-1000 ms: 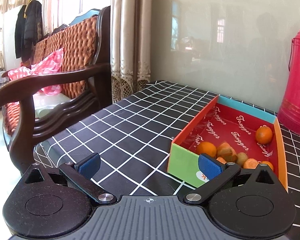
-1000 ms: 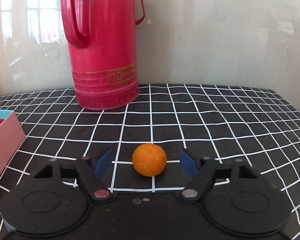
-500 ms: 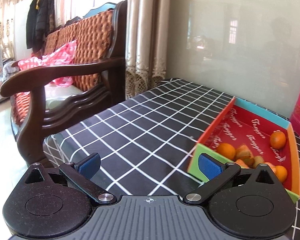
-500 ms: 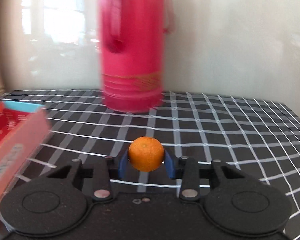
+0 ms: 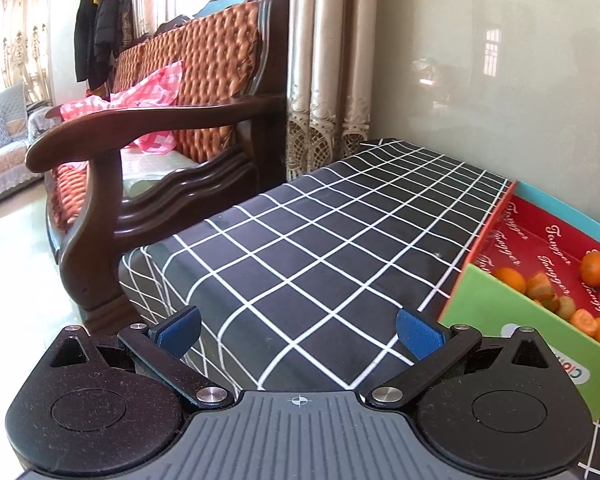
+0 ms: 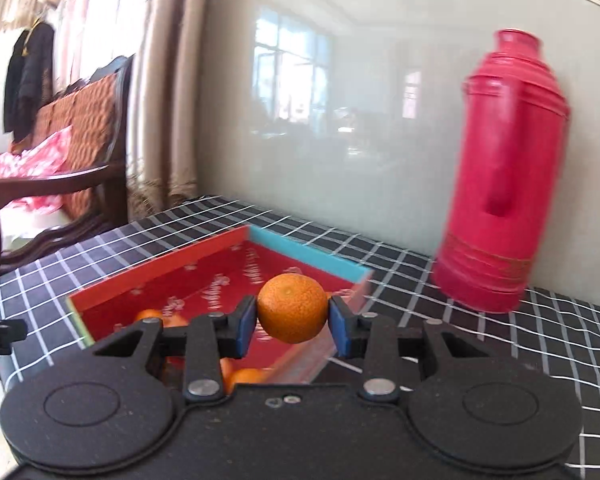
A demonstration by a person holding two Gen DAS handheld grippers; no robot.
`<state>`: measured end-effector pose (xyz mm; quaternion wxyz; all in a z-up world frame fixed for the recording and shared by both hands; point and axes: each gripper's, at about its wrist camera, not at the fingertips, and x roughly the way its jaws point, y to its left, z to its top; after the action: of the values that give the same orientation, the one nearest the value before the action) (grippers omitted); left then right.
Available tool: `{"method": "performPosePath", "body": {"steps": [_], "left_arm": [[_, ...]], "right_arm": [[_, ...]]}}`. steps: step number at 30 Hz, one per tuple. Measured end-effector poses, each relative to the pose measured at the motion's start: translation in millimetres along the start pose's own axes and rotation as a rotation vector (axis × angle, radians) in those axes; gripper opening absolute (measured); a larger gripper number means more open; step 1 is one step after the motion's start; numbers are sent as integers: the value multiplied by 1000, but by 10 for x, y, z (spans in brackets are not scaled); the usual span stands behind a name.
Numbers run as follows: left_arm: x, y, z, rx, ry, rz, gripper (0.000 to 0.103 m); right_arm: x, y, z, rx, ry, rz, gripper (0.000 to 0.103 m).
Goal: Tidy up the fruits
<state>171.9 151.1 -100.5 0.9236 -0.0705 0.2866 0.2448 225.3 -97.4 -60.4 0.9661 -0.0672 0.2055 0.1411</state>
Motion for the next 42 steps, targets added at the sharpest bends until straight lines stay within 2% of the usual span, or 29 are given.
{"method": "performPosePath", "body": {"steps": [5,7,8,9,11,17,19,23,28,32,36,42], "left_arm": [[33,112,4,-15,6,7,103],[39,137,7,-22,6,7,103],[41,145,10,-26,8,6,103],[44,146,13,-28,9,4,103],[42,147,18,-30,10,-1,103],[7,111,45,-29,-1,-25,103],[-28,76,55,-28,-12,-43,103],[-165,-51,70,17,-61,-88,103],[-473,-261,62,110,-82,-202,103],[-977,-285,59,157,-136,-244,103],[-1453,-181,133,162,-146,-299,103],[-1928,-27,156,188,-189,-307,103]], "right_arm": [[136,211,30,-33,40,21,32],[169,287,28,-54,38,4,37],[176,309,39,-59,35,-5,45],[167,325,35,-60,29,-10,59],[134,344,53,-60,8,-20,76],[-63,300,43,-47,-6,-38,78],[-202,271,21,-30,-12,-54,82],[-575,226,-52,9,-25,-112,98],[-1049,105,-143,80,12,-165,97],[-1380,-3,-173,166,24,-197,97],[-1672,-14,-162,225,9,-214,97],[-2009,117,-116,208,-31,-230,97]]}}
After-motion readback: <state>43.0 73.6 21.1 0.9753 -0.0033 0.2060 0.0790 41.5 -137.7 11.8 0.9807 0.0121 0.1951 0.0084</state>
